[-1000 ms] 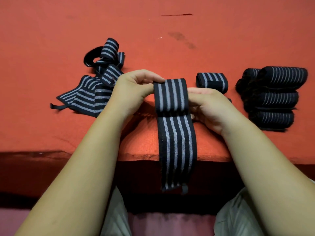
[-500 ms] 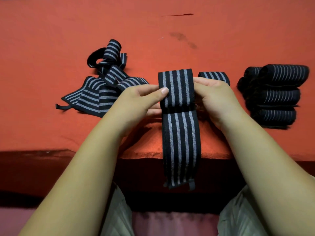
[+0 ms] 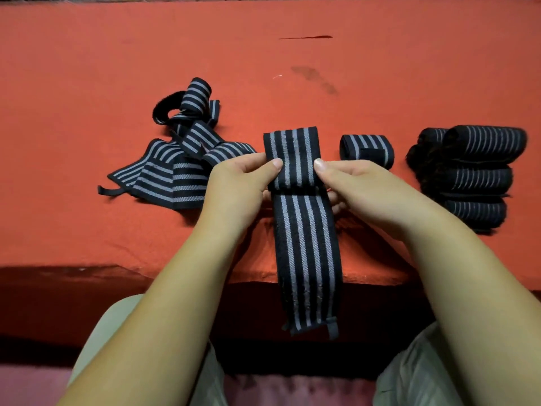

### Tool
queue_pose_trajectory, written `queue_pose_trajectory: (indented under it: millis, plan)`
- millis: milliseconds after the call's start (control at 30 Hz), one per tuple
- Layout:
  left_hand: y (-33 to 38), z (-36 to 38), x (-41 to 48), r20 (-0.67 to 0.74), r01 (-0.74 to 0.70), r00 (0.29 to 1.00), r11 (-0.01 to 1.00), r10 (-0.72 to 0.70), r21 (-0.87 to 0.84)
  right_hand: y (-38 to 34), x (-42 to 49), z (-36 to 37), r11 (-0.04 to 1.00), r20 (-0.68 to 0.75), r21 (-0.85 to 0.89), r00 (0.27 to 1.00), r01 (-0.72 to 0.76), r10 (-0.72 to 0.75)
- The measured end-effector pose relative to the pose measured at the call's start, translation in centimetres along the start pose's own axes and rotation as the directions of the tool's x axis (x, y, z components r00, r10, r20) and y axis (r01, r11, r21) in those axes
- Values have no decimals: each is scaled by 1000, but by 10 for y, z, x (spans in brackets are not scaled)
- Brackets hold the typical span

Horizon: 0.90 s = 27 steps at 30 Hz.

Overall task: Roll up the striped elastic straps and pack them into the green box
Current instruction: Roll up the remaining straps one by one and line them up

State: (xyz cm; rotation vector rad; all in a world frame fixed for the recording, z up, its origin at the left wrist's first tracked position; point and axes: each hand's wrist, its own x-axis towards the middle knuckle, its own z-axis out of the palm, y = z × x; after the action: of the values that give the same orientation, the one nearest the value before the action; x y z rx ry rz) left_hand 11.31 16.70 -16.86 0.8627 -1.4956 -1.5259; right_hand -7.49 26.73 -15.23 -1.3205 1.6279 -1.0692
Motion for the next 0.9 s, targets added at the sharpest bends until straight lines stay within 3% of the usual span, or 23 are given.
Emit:
queue_pose_trajectory:
  millis: [167,300,500,667,900]
  plan:
    - [-3,9,2,23,-38,999,999,37,28,1,3,4,986,-70,-162,997,-32,21]
    - [-7,12,4,-10,-48,999,999,48,-12,8,6,5,999,-84,-21,996,-35,33]
    - [-17,10,14,-137,-38,990,997,29,-62,14,5,4,986,-83,138,993,98,-87]
    - [-22,11,15,-130,-14,992,991,-3,-131,23,11,5,963,-121,235,987,129,-103]
    - [-18,14,9,-108,1,994,996,-10,-87,31,18,11,931,-146,350,988,106,-58]
